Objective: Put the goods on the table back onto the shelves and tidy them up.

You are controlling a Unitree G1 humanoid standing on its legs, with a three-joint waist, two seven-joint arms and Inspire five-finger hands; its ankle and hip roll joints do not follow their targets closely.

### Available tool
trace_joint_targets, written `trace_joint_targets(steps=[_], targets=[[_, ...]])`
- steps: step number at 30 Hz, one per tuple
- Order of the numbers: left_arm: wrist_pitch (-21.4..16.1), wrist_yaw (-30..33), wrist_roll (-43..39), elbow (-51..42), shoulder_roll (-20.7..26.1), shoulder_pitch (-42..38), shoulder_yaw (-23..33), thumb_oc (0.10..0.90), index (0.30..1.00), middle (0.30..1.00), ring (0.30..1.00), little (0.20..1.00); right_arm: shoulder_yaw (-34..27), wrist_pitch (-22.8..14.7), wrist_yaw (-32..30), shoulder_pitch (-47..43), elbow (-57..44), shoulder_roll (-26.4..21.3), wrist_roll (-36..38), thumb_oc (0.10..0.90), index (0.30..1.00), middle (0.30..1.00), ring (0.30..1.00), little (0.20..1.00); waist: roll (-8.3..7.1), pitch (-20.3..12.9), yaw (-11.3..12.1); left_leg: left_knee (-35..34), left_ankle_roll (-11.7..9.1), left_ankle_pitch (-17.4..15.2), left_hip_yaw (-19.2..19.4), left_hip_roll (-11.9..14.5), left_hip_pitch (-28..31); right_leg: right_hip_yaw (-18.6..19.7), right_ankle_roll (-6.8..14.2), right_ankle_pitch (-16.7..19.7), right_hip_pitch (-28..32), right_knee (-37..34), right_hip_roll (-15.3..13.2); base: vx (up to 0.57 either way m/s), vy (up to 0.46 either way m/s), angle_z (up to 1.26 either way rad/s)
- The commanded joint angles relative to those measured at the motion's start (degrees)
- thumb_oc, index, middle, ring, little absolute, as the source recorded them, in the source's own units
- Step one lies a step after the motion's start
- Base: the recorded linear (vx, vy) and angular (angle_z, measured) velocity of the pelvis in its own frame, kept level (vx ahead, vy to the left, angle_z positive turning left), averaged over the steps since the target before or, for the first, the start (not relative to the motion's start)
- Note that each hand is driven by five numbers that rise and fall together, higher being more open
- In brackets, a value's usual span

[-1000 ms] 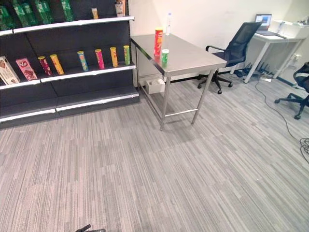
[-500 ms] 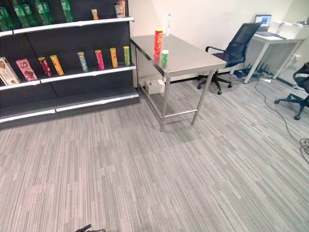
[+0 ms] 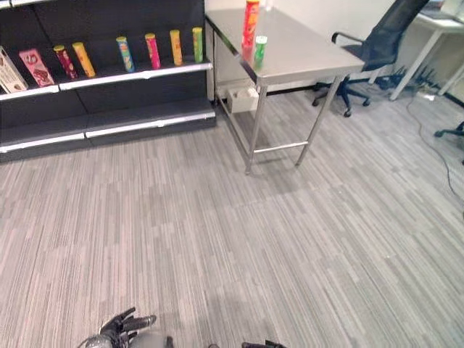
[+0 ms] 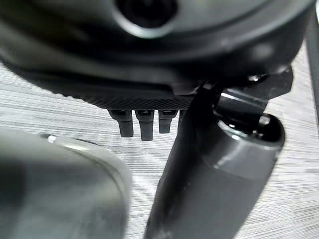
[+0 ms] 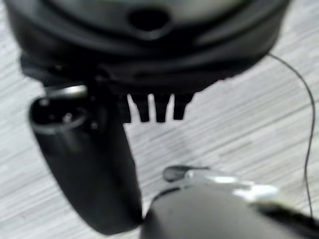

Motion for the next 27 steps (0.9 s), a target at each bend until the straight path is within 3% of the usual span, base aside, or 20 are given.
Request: trace_joint_targets(steps=[1, 2, 3, 6, 8, 9, 11, 12, 13, 15, 16, 19, 20, 21, 23, 24, 25, 26, 27], targets=[[0.1, -0.2, 0.3, 3.0, 0.3, 5.9, -1.9, 0.800, 0.900, 0.900, 0.900, 0.900, 0.6, 0.0, -0.3, 1.2, 0.8, -1.1, -0.4, 0.800, 0.900, 0.900, 0.900, 0.900, 0.58, 0.1, 2.6, -21.6, 0.9, 8.5, -3.3, 1.7, 0.4, 3.8, 6.9, -0.8, 3.0, -3.0, -2.1, 0.23, 0.144, -0.22], [0.0, -0.2, 0.3, 3.0, 0.3, 5.9, -1.9, 0.800, 0.900, 0.900, 0.900, 0.900, 0.6, 0.0, -0.3, 1.2, 0.8, -1.1, -0.4, 0.800, 0.900, 0.900, 0.900, 0.900, 0.47, 0.3, 2.6, -22.2, 0.8, 8.8, -3.3, 1.6, 0.9, 3.8, 6.9, -1.0, 3.1, -2.9, -2.2, 0.36, 0.205, -0.34], [0.1, -0.5, -0.5, 3.6, 0.3, 6.3, -1.9, 0.800, 0.900, 0.900, 0.900, 0.900, 0.0, -0.2, -0.7, 1.0, 0.9, -1.6, 0.5, 0.800, 0.900, 0.900, 0.900, 0.900, 1.32, 1.0, 3.6, -29.2, 0.0, 10.7, -6.0, 2.7, -1.9, 5.0, 6.9, -2.9, 4.1, -2.2, -1.7, 0.21, 0.091, -0.35], [0.3, -0.7, -1.6, 4.5, 0.6, 6.6, -0.9, 0.800, 0.900, 0.900, 0.900, 0.900, -1.1, -0.5, -0.9, 0.9, 1.4, -2.1, 1.3, 0.800, 0.900, 0.900, 0.900, 0.900, 1.38, 1.7, 4.5, -34.0, -0.9, 11.8, -6.9, 3.3, -3.0, 7.0, 7.2, -5.7, 6.6, -0.9, -1.8, 0.35, 0.147, -0.15], [0.5, -1.2, -1.6, 5.5, 0.9, 7.7, 0.8, 0.800, 0.900, 0.900, 0.900, 0.900, -1.8, -0.3, -0.4, 1.3, 2.0, -2.2, 1.3, 0.800, 0.900, 0.900, 0.900, 0.900, 1.52, 0.2, 5.5, -34.9, -0.7, 11.9, -6.7, 4.0, -2.6, 8.7, 7.9, -7.4, 8.5, -0.4, -2.2, 0.47, 0.217, -0.59], [0.6, -1.2, -0.9, 5.9, 1.2, 8.1, 1.1, 0.800, 0.900, 0.900, 0.900, 0.900, -2.6, -0.2, -0.3, 1.9, 2.3, -1.8, 1.2, 0.800, 0.900, 0.900, 0.900, 0.900, 1.72, -0.8, 5.8, -33.9, -0.7, 13.5, -6.2, 4.3, -2.3, 9.0, 8.4, -8.3, 10.0, -0.3, -2.5, 0.55, 0.287, -0.75], [0.4, -1.1, -0.2, 5.7, 1.8, 7.7, 1.4, 0.800, 0.900, 0.900, 0.900, 0.900, -3.8, 0.0, 0.4, 2.5, 2.9, -1.5, 1.3, 0.800, 0.900, 0.900, 0.900, 0.900, 0.95, -2.5, 6.0, -31.6, -0.1, 14.6, -5.2, 3.3, -2.3, 9.4, 9.6, -7.9, 10.9, 0.5, -4.4, 0.62, 0.366, -0.66], [0.3, -0.9, 2.9, 5.8, 2.7, 7.0, 0.6, 0.800, 0.900, 0.900, 0.900, 0.900, -3.7, 0.5, 1.6, 3.2, 3.3, -1.0, 0.3, 0.800, 0.900, 0.900, 0.900, 0.900, -0.22, -4.5, 5.7, -31.1, 1.3, 13.4, -3.3, 1.4, -1.0, 9.1, 11.7, -4.2, 9.5, 4.9, -6.9, 0.54, 0.321, -0.51], [0.3, -0.9, 2.9, 5.8, 2.7, 7.0, 0.6, 0.800, 0.900, 0.900, 0.900, 0.900, -3.7, 0.5, 1.6, 3.2, 3.3, -1.0, 0.3, 0.800, 0.900, 0.900, 0.900, 0.900, -0.36, -4.6, 5.8, -31.1, 1.4, 13.4, -3.2, 1.3, -1.0, 9.2, 11.8, -4.2, 9.5, 5.0, -7.1, 0.64, 0.443, -0.29], [0.1, -0.2, 9.1, 4.6, 3.2, 4.9, -3.9, 0.800, 0.900, 0.900, 0.900, 0.900, -1.9, 0.5, 2.0, 2.0, 2.5, -0.3, -1.9, 0.800, 0.900, 0.900, 0.900, 0.900, -1.16, -5.4, 5.1, -31.8, 4.5, 10.2, 0.9, -1.5, 3.2, 7.9, 14.5, 6.1, 4.9, 16.9, -10.7, 0.43, 0.347, -0.07], [0.1, -0.2, 9.1, 4.6, 3.1, 4.9, -3.9, 0.800, 0.900, 0.900, 0.900, 0.900, -1.9, 0.5, 2.0, 2.0, 2.5, -0.3, -1.9, 0.800, 0.900, 0.900, 0.900, 0.900, -1.04, -5.5, 5.2, -31.7, 4.5, 10.2, 0.9, -1.4, 3.1, 8.0, 14.5, 6.2, 4.7, 16.8, -10.6, 0.29, 0.285, -0.15], [0.2, 1.6, 12.5, 2.5, 3.5, 1.4, -8.0, 0.800, 0.900, 0.900, 0.900, 0.900, 1.3, 0.1, 0.6, -0.7, -1.1, -0.1, -5.3, 0.800, 0.900, 0.900, 0.900, 0.900, 0.39, -4.3, 2.7, -33.7, 7.8, 6.6, 3.7, -4.0, 11.3, 3.5, 15.5, 18.1, -2.3, 32.8, -16.0, 0.34, 0.408, -0.15], [0.3, 1.9, 15.4, 2.1, 3.7, 0.3, -9.7, 0.800, 0.900, 0.900, 0.900, 0.900, 2.8, 0.0, 0.1, -1.7, -2.9, -0.2, -7.5, 0.800, 0.900, 0.900, 0.900, 0.900, 1.05, -3.8, 1.9, -34.7, 8.5, 5.3, 4.3, -4.4, 13.6, 1.8, 15.2, 18.9, -4.1, 36.5, -17.4, 0.37, 0.404, -0.24], [0.6, 2.0, 17.1, 1.8, 4.0, -0.2, -10.5, 0.800, 0.900, 0.900, 0.900, 0.900, 3.9, -0.3, -0.3, -2.4, -4.3, -0.1, -8.6, 0.800, 0.900, 0.900, 0.900, 0.900, 1.73, -3.5, 0.9, -35.2, 8.6, 4.4, 4.2, -4.2, 15.3, 1.1, 14.7, 16.7, -7.0, 39.1, -16.9, 0.34, 0.303, -0.23], [0.2, 1.9, 18.4, 0.7, 4.6, -1.8, -11.7, 0.800, 0.900, 0.900, 0.900, 0.900, 4.3, -0.9, -0.5, -2.8, -6.6, -0.7, -7.7, 0.800, 0.900, 0.900, 0.900, 0.900, 2.90, -2.2, -1.7, -36.0, 8.1, 3.3, 3.4, -3.7, 18.5, 1.1, 12.5, 8.5, -12.4, 37.1, -12.4, 0.41, 0.177, -0.08], [-0.4, 1.7, 18.1, -1.2, 4.8, -3.0, -12.3, 0.800, 0.900, 0.900, 0.900, 0.900, 3.7, -1.0, -0.8, -2.5, -6.9, -1.2, -7.1, 0.800, 0.900, 0.900, 0.900, 0.900, 2.90, -1.4, -3.4, -36.0, 7.6, 1.9, 2.9, -4.0, 20.8, 1.0, 12.5, 5.2, -14.2, 29.9, -10.0, 0.37, 0.092, 0.01], [-0.4, 1.7, 18.1, -1.2, 4.8, -3.0, -12.3, 0.800, 0.900, 0.900, 0.900, 0.900, 3.7, -1.0, -0.8, -2.5, -6.9, -1.3, -7.1, 0.800, 0.900, 0.900, 0.900, 0.900, 3.04, -1.5, -3.4, -36.0, 7.6, 1.9, 2.9, -3.8, 20.7, 0.9, 12.4, 5.4, -14.1, 29.6, -9.9, 0.37, 0.059, 0.21], [-0.7, 1.8, 18.3, -2.1, 4.5, -3.9, -13.2, 0.800, 0.900, 0.900, 0.900, 0.900, 3.7, -0.9, -1.1, -2.4, -6.5, -1.4, -7.4, 0.800, 0.900, 0.900, 0.900, 0.900, 2.95, -1.3, -4.4, -36.0, 7.2, 0.8, 2.1, -4.3, 22.0, 0.4, 12.3, 5.4, -15.5, 23.2, -9.0, 0.44, 0.001, 0.54], [-0.9, 1.3, 20.1, -3.0, 3.8, -4.8, -15.3, 0.800, 0.900, 0.900, 0.900, 0.900, 3.9, -0.4, -1.0, -1.7, -5.2, -1.5, -8.1, 0.800, 0.900, 0.900, 0.900, 0.900, 1.71, -0.7, -6.1, -36.0, 6.7, -2.1, -0.2, -6.0, 25.5, 1.3, 13.3, 8.5, -17.4, 9.2, -7.5, 0.44, 0.002, 0.52]])
